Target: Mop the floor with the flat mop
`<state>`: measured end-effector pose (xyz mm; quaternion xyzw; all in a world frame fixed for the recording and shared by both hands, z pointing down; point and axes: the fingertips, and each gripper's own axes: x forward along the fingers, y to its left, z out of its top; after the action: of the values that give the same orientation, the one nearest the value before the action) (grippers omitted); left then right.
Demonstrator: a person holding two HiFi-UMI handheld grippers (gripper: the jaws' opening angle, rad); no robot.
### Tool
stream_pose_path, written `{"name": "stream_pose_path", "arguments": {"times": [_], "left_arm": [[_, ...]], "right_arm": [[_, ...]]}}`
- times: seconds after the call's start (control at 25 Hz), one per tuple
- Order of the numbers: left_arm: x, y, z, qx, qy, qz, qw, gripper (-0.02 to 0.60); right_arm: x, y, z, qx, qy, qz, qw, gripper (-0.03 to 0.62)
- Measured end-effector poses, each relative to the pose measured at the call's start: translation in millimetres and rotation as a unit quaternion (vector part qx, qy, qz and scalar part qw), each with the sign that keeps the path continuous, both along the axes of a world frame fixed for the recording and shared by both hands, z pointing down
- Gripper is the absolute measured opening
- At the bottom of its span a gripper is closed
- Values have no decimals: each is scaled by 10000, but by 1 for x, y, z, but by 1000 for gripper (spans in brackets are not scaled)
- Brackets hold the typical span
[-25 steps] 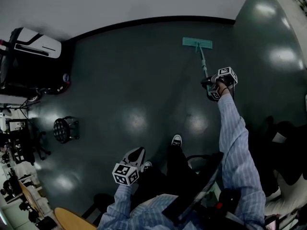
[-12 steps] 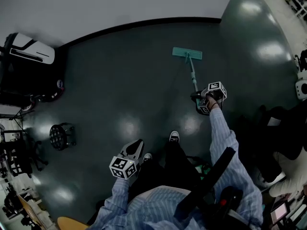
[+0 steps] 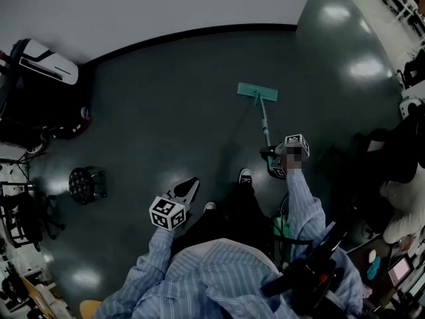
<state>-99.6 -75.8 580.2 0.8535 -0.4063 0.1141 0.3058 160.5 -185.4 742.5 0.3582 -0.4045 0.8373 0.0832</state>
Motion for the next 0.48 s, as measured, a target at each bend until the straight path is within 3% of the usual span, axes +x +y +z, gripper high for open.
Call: {"name": "stream_pose_path", "arguments": {"times": [0.48], "left_arm": [[-47, 102, 4, 115, 149, 822, 9964, 15]], "right_arm": [[-64, 193, -15, -120, 74, 167, 9998, 75]]}}
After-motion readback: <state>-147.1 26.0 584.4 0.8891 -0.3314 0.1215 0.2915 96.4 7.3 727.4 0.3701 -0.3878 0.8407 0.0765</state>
